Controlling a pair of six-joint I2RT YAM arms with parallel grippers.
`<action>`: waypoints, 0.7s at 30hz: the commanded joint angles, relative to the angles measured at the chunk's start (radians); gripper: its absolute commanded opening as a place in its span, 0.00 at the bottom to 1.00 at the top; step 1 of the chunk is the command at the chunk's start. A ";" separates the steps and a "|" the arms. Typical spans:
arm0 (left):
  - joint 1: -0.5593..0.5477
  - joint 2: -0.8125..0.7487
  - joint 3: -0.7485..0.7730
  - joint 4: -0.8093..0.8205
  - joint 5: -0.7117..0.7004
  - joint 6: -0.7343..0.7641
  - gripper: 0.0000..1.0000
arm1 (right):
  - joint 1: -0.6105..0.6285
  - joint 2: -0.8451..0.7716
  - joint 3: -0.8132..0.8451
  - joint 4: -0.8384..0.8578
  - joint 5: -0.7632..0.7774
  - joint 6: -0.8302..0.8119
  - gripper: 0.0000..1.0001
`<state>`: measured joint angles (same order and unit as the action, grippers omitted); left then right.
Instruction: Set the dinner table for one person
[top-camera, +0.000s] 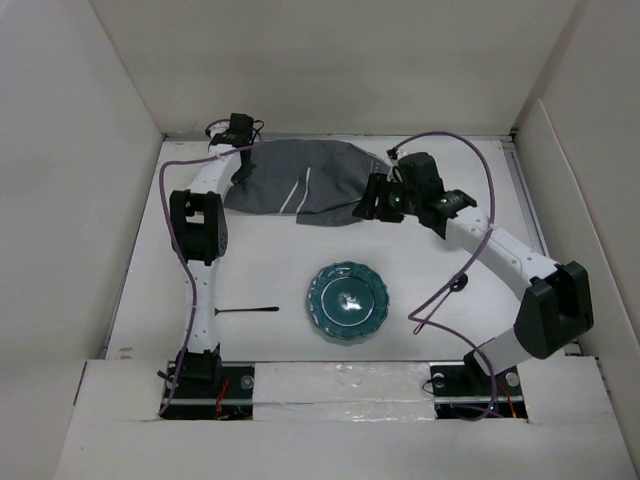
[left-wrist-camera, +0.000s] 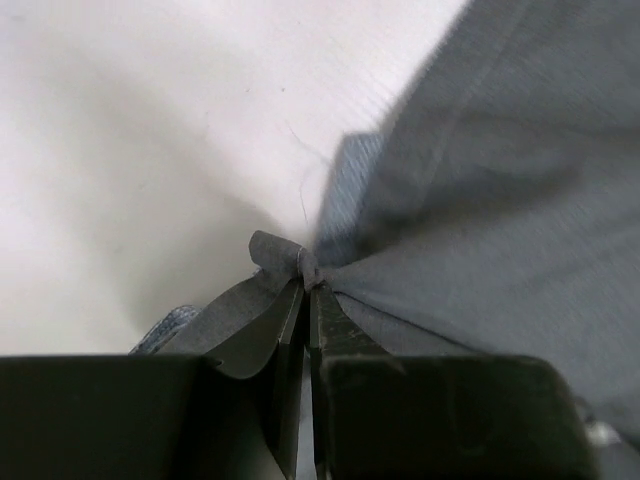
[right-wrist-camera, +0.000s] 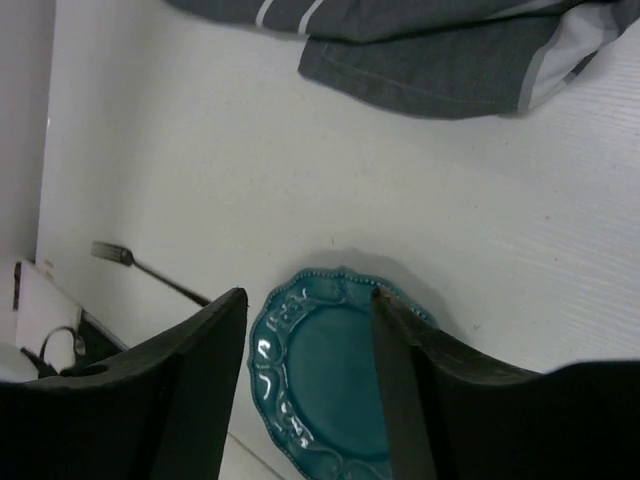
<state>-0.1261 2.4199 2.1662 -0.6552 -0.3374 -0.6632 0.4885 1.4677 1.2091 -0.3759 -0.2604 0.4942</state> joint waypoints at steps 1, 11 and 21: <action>-0.018 -0.244 -0.060 0.063 -0.049 0.082 0.00 | -0.028 0.098 0.101 0.091 0.105 0.075 0.59; -0.029 -0.599 -0.388 0.229 0.081 0.145 0.00 | -0.097 0.453 0.406 0.046 0.243 0.129 0.65; 0.000 -0.765 -0.673 0.293 0.156 0.172 0.00 | -0.087 0.736 0.675 -0.050 0.150 0.141 0.80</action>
<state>-0.1501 1.6714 1.5501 -0.3912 -0.2134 -0.5125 0.3901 2.1853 1.8164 -0.4038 -0.0586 0.6193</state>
